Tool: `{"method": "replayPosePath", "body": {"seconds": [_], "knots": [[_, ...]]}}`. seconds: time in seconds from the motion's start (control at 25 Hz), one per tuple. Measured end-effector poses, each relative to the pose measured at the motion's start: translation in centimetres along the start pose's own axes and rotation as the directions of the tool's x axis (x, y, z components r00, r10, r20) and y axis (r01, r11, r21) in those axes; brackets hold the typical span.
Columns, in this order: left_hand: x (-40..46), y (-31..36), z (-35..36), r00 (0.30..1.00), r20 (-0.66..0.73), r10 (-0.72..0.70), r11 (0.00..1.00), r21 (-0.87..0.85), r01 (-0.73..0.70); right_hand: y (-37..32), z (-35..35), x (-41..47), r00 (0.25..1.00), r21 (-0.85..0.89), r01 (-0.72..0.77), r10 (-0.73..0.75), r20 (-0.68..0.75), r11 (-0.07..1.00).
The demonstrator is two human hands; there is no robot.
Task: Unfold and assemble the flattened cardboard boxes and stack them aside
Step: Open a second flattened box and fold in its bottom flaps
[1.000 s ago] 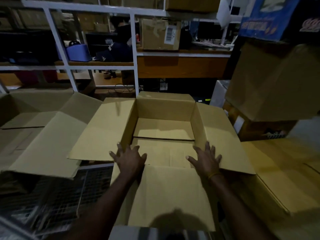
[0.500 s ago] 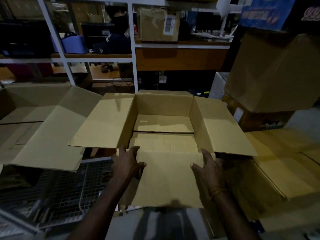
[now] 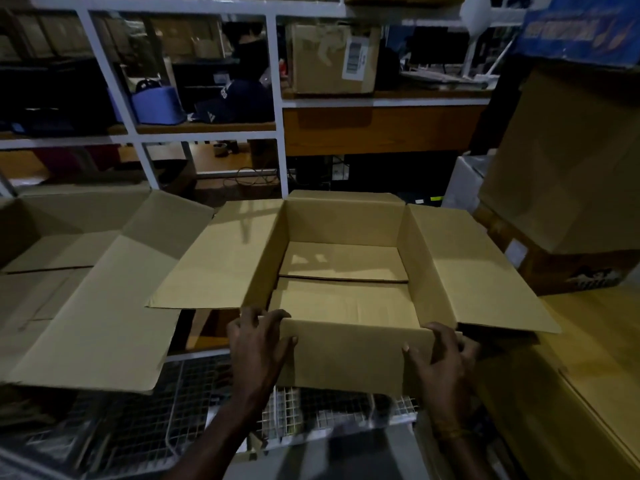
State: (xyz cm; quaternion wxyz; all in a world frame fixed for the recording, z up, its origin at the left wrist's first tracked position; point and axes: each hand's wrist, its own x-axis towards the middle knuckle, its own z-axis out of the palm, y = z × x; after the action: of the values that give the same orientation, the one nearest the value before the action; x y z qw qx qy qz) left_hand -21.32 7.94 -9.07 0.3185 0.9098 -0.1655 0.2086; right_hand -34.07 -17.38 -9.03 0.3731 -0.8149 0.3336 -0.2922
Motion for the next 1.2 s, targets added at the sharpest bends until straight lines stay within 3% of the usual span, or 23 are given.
{"method": "replayPosePath", "body": {"seconds": [0.24, 0.52, 0.76, 1.0, 1.2], "knots": [[4.9, 0.7, -2.7, 0.993, -0.106, 0.06, 0.997, -0.044, -0.065, -4.4, 0.0, 1.1, 0.989, 0.112, 0.066, -0.05, -0.137, 0.992], [7.1, -1.5, -11.9, 0.963, -0.246, 0.112, 0.981, -0.125, -0.146, -13.1, -0.7, -3.1, 0.923, 0.108, 0.255, -0.208, -0.324, 0.961], [6.9, -9.5, -23.6, 0.928, -0.341, 0.151, 0.938, -0.247, -0.243, -23.1, 2.0, -12.9, 0.818, 0.03, 0.4, -0.341, -0.463, 0.916], [6.1, -19.3, -34.6, 0.918, -0.382, 0.11, 0.927, -0.294, -0.234, -33.4, 7.3, -22.0, 0.795, 0.073, 0.484, -0.403, -0.453, 0.872], [6.1, -27.6, -42.2, 0.905, -0.422, 0.051, 0.965, -0.214, -0.154, -40.2, 13.9, -26.7, 0.797, 0.147, 0.541, -0.449, -0.404, 0.828]]}}
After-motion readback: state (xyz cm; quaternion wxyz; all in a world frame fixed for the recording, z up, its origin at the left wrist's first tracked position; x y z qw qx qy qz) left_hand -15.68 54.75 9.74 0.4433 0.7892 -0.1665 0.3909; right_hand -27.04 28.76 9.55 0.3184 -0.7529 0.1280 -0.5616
